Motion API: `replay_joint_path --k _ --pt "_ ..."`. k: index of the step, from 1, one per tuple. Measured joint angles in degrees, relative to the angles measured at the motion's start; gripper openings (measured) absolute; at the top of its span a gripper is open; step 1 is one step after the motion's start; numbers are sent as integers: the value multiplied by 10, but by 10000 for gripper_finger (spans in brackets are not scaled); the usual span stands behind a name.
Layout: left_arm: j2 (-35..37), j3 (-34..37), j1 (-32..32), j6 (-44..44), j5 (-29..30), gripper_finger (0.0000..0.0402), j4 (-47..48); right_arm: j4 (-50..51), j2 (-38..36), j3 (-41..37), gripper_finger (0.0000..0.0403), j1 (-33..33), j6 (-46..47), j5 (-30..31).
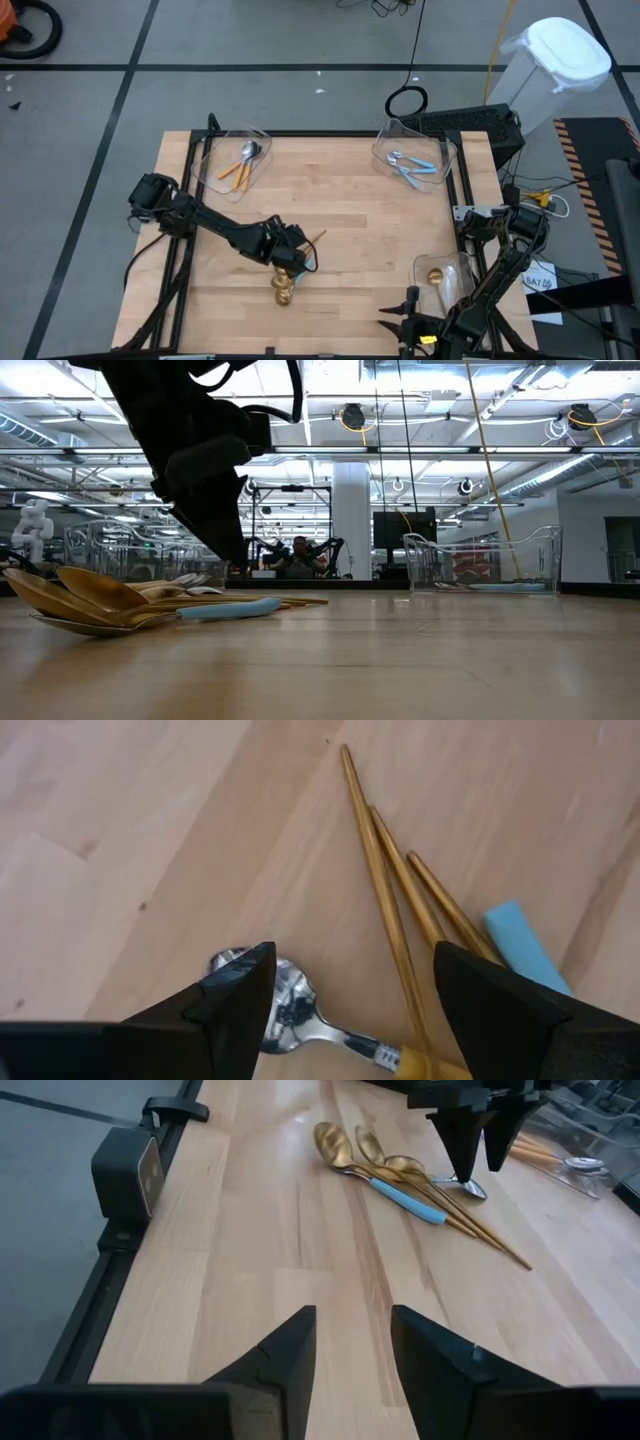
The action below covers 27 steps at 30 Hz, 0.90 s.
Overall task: Sort silverware by color (type)
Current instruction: Put the gold spoon into the bottom transparent bin
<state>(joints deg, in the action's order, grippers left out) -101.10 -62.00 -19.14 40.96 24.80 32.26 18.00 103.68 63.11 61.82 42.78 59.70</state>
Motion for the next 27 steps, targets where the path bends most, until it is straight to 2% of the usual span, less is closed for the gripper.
replay_joint_path --k 15,27 --pt "0 0 -9 -8 9 192 -8 -11 0 0 128 0 0 0" --pt "-68 -1 -9 -17 1 184 -15 -14 0 0 128 0 -3 0"
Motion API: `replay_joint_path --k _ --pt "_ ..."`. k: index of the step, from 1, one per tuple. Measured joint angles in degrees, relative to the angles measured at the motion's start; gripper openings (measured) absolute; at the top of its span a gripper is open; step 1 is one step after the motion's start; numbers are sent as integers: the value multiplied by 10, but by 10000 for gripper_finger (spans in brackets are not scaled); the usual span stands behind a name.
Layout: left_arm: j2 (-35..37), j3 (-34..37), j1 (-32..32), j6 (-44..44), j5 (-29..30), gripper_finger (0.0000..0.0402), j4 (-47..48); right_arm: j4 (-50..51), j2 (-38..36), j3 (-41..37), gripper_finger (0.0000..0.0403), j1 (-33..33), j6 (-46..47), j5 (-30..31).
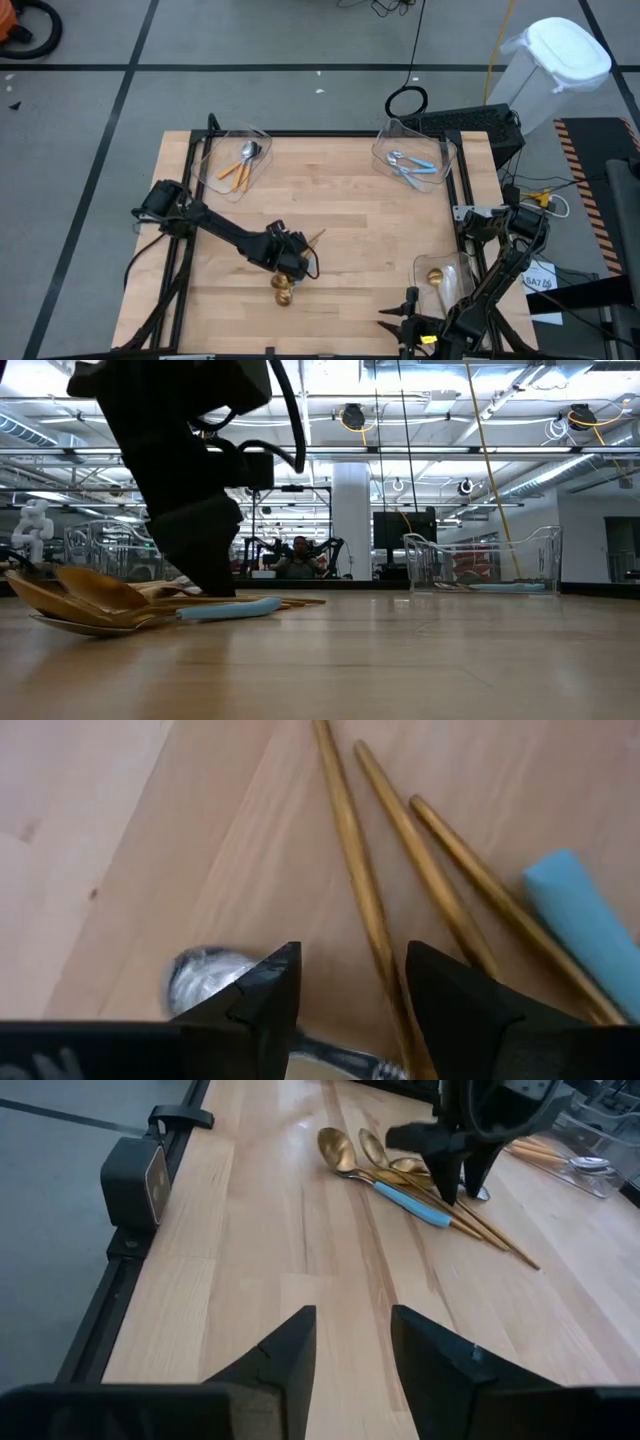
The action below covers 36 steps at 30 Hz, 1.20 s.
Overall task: Sort silverware by color (type)
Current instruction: Put the gold spoon into the bottom transparent bin
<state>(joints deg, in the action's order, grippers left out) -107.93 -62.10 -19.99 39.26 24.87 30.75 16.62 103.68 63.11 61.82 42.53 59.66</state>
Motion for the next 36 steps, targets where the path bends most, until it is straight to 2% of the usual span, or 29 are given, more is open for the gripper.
replay_joint_path --k 11,14,19,24,30,36 --pt "-24 -1 0 2 -3 175 -17 -1 0 0 128 0 -4 0" --pt "-25 -1 0 0 -8 145 -25 -1 0 0 128 0 -4 0" --pt "-26 -1 0 -6 -13 73 -31 -1 0 0 128 0 -4 0" --pt "-27 0 -5 -9 3 13 -34 -1 0 0 128 0 -3 0" --pt "-29 -15 -18 -19 38 13 -20 -1 0 0 128 -5 -3 0" --pt "-31 -82 -33 -35 105 13 52 -1 0 0 128 -23 6 0"
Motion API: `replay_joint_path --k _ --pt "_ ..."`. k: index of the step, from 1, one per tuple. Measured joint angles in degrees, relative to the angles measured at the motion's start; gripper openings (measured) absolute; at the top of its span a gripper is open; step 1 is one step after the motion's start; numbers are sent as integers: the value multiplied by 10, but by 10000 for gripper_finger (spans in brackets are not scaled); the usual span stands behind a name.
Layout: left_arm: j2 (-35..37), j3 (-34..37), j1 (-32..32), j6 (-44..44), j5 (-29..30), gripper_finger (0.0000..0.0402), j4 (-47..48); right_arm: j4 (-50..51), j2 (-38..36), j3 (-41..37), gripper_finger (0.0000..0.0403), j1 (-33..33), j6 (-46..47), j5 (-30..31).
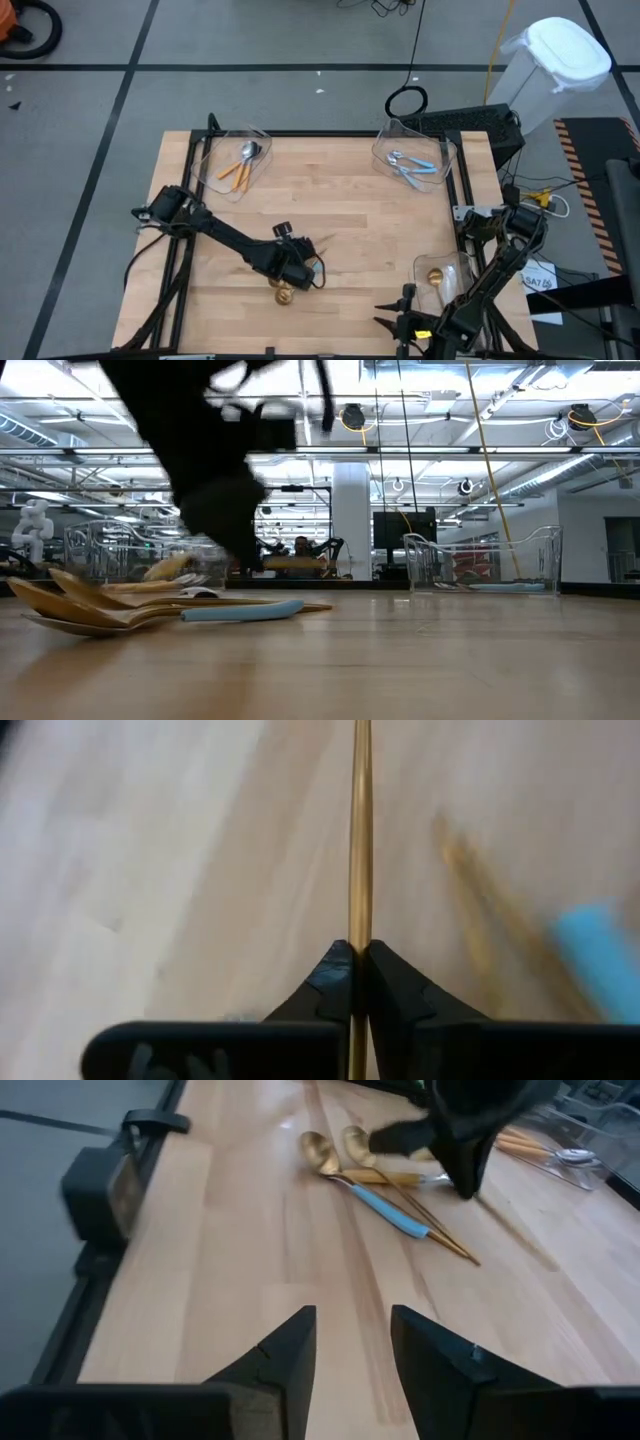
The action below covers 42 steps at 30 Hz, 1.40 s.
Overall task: Sort silverware by color (type)
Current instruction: Put the gold spoon into the bottom transparent bin
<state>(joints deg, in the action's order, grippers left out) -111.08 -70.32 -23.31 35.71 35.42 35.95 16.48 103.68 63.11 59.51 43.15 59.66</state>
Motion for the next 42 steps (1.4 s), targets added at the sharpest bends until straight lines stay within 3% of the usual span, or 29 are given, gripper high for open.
replay_joint_path --k 14,27,35,42 --pt "2 -125 -76 -158 143 13 31 -16 -6 0 128 -61 29 -4" --pt "3 -135 -133 -227 239 12 27 -17 -91 0 128 -81 -7 4" --pt "4 -135 -147 -403 267 12 -80 -22 -118 0 128 -114 -76 3" --pt "4 -135 -159 -459 312 12 -110 -30 -118 0 128 -132 -95 4"
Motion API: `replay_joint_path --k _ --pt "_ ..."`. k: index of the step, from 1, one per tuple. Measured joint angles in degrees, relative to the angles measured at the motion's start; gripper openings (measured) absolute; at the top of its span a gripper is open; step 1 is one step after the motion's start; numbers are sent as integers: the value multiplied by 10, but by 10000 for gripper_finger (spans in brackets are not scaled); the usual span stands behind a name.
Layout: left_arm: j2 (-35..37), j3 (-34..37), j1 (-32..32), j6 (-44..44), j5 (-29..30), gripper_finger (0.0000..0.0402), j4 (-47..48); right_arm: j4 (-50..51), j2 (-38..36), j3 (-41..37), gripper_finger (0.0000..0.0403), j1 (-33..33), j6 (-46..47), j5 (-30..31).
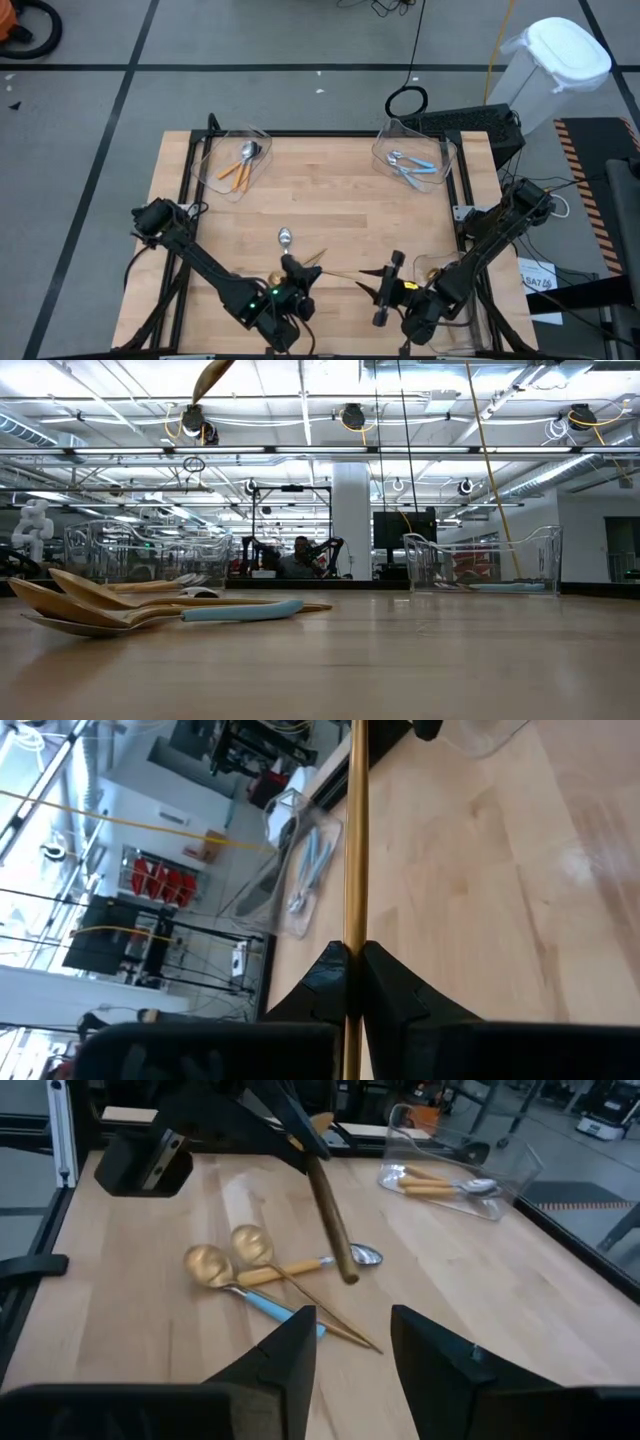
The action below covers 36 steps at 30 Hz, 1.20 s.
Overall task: Sort silverware by color (type)
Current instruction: Put the gold spoon into the bottom transparent bin
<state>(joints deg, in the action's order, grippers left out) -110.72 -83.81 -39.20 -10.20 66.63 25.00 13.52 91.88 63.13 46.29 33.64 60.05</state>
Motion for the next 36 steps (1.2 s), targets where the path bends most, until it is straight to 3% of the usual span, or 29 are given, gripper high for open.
replay_joint_path --k 12,18,26,36 --pt "0 0 0 3 29 12 -1 -155 0 0 128 -2 -164 30" --pt "0 0 0 -2 29 12 -13 -155 0 0 103 -7 -161 29" --pt "0 0 -2 -3 28 12 -11 -156 0 0 15 -8 -164 23" --pt "0 0 -1 44 24 20 -14 -156 0 0 10 -12 -169 13"
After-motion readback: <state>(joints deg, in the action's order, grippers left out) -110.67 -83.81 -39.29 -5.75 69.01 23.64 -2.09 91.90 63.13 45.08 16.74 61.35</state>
